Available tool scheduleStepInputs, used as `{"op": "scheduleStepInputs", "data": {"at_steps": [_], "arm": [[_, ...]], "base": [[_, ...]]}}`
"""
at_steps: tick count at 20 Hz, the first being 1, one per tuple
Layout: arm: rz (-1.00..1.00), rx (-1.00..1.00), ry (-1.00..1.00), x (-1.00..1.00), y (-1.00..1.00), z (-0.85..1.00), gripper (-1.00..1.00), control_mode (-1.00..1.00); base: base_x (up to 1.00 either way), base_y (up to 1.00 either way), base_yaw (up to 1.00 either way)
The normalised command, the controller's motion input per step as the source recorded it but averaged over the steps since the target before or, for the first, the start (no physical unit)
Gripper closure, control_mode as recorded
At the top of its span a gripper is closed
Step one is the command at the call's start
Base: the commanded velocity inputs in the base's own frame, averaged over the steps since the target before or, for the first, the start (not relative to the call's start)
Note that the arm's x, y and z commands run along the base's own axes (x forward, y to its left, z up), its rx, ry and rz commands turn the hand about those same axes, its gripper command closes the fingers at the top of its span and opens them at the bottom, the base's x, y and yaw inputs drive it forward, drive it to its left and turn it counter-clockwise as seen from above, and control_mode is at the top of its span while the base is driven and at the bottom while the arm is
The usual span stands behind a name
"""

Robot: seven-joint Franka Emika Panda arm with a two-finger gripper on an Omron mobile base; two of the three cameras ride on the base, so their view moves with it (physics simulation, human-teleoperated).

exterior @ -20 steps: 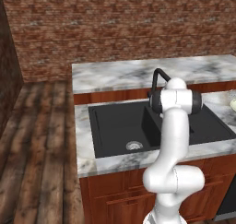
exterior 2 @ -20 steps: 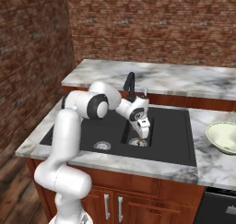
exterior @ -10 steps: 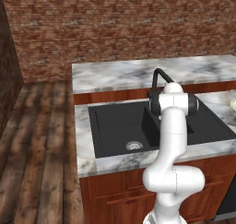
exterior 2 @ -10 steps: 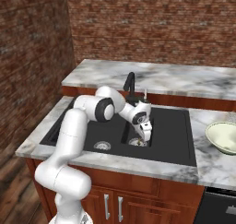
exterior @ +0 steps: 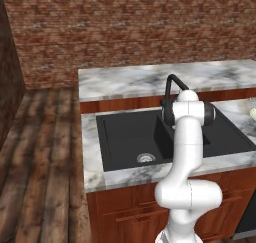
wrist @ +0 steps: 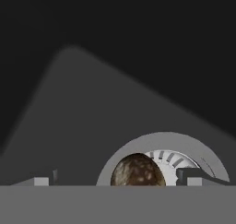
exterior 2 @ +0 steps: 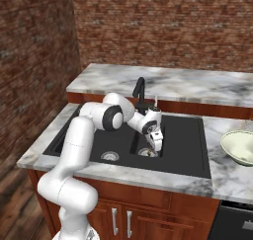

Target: Pick the mushroom from the sink and place it in the bowl. Then pick the bowl and place it in the microwave. Then close the microwave door and press the start button.

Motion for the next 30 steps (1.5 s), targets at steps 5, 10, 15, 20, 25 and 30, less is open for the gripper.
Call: {"op": "scheduleStepInputs", "data": {"at_steps": [5, 10, 15, 20, 25, 30], "arm": [[0.0, 0.02, 0.0, 0.08, -0.27, -0.24, -1.0, -1.0], [0.0, 0.03, -0.01, -0.01, -0.21, -0.28, -1.0, -1.0], [0.0, 0.03, 0.0, -0.04, -0.06, -0.22, 1.0, -1.0], [0.0, 0.03, 0.0, -0.05, -0.01, -0.21, 1.0, -1.0], [0.0, 0.03, 0.0, -0.07, 0.0, -0.12, 1.0, -1.0], [0.0, 0.06, -0.01, -0.17, -0.07, -0.02, 1.0, -1.0]], "base": [[0.0, 0.0, 0.0], [0.0, 0.0, 0.0], [0.0, 0.0, 0.0], [0.0, 0.0, 0.0], [0.0, 0.0, 0.0], [0.0, 0.0, 0.0]]}}
